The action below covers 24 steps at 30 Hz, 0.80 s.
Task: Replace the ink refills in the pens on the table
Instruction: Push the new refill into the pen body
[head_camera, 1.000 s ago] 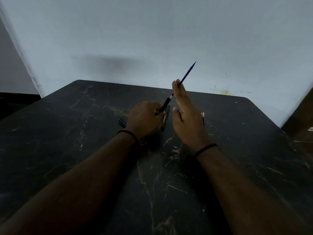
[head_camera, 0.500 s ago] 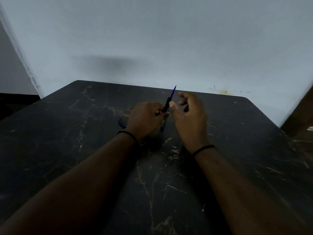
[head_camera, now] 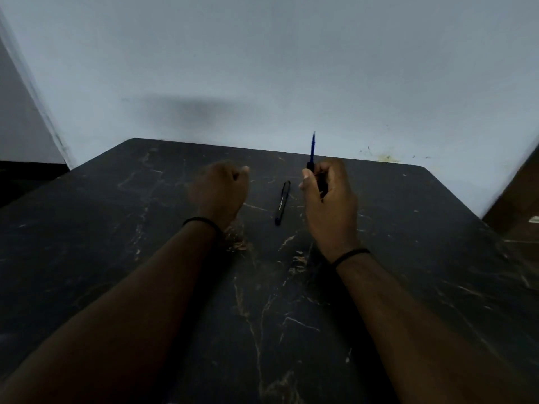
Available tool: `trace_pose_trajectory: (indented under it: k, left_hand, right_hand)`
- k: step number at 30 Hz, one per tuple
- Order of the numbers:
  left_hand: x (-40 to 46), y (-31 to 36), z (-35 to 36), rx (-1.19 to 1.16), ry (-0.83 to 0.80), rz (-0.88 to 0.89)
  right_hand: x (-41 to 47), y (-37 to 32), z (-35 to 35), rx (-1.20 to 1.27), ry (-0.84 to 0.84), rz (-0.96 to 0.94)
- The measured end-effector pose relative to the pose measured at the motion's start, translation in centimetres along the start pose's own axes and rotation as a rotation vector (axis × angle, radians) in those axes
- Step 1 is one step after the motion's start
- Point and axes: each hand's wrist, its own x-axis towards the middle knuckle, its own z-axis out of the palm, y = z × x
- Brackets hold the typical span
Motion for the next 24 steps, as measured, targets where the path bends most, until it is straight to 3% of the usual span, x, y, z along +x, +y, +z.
trace_pose_trajectory:
  k: [6,15,20,24]
  left_hand:
    - [0.7,-1.2,0.1,0.305,-0.133,-0.085]
    - [1.3,-2.1,0.0,0.443,-0.366,-0.139]
    - [0.9,-1.1,0.0,0.472,-0.307,-0.045]
    - [0.9,-0.8,0.3,0.202,-0.177,-0.041]
  right_hand:
    - [0.0,0.5,0.1,-0.036,-0.037,0.038]
    - [-0.2,0.4,0.1,-0.06,-0.078,0.055]
    - [-0.3,0.4,0.2,-0.085,-0.087,0.057]
    - [-0.3,0.5,0.3,-0.09,-0.111,0.062]
